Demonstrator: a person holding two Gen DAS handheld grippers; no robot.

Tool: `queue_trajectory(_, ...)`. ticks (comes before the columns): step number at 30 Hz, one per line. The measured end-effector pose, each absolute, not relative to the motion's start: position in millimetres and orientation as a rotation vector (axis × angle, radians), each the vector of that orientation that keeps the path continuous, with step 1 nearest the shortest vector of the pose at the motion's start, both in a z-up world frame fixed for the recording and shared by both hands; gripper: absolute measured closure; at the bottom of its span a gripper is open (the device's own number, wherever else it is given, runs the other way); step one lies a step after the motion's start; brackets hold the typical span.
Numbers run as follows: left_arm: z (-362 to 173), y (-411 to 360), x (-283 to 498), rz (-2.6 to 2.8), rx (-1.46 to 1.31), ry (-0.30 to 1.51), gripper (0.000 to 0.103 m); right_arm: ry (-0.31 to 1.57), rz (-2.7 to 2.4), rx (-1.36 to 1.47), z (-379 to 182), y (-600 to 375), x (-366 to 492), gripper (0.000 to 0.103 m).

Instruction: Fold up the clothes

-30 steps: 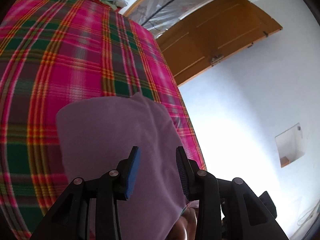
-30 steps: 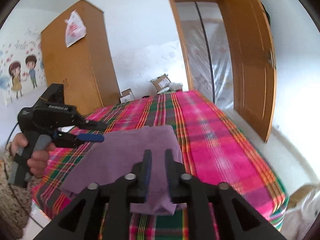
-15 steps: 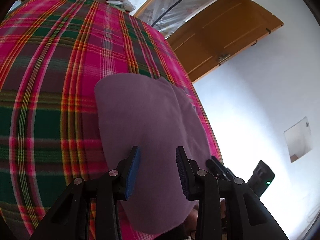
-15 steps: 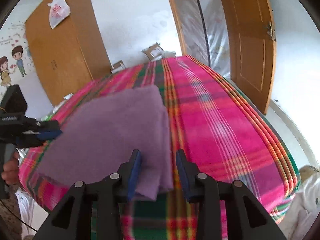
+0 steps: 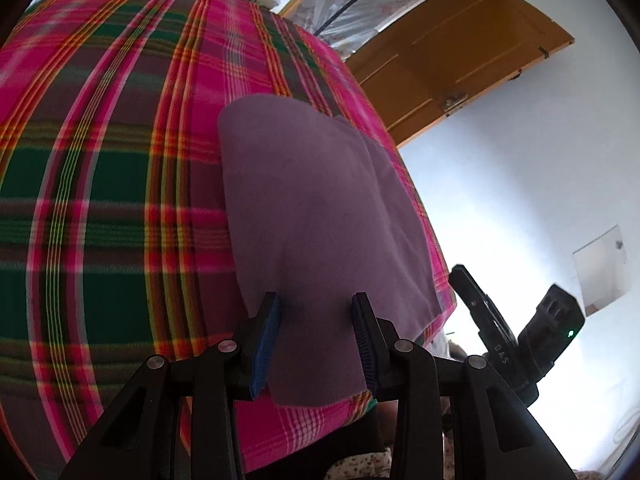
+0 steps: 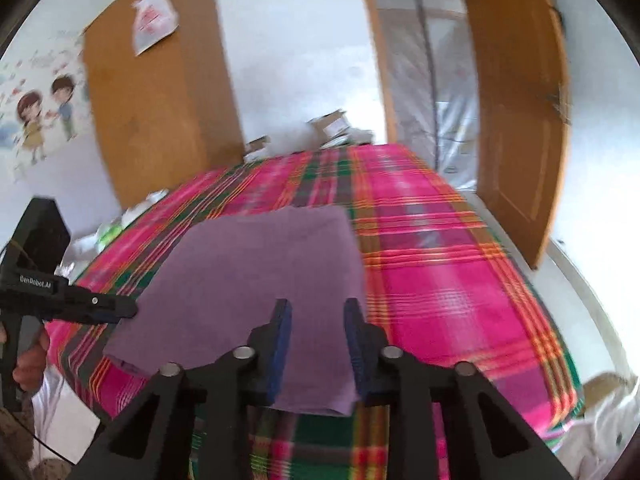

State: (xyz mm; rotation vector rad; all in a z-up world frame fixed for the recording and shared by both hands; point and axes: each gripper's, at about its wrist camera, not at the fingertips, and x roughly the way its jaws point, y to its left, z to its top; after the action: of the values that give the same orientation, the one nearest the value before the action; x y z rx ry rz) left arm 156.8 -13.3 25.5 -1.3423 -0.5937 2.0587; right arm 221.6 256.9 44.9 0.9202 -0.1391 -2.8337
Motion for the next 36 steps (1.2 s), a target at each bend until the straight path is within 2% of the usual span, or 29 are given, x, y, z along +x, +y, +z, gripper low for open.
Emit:
queue_trajectory(5,20.7,-13.1,162.3,2.057,-1.352,-0.57,0.065,-0.116,-2.807,0.99,23.3,255.3,225.9,0.088)
queue_trajectory(13,20.7,-8.7,148.4,2.058,-1.347,-0.536,0.063,-0.07,-2.801,0.997,37.9,259.7,228.2,0.09)
queue_trajectory(18,59.0,-4.5,135.4,2.122,-1.186,-0.476,0.063,-0.094,-2.743,0.966,62.3,260.1,180.9,0.09)
queue_trajectory(22,63.6,9.2,104.9,2.146,-1.208,-0.443,0.063,-0.094,-2.669,1.02,71.1,259.0,135.2,0.09)
queue_trajectory(30,44.1,19.2,60.3,2.13,-1.291,-0.444,0.063,-0.041,-2.581,1.227,44.9,257.7,71.0,0.09)
queue_trajectory(36,21.3,16.0,24.4,2.104,-1.313,-0.533,0.063,-0.147,-2.56,1.268,26.3,271.8,57.2,0.09)
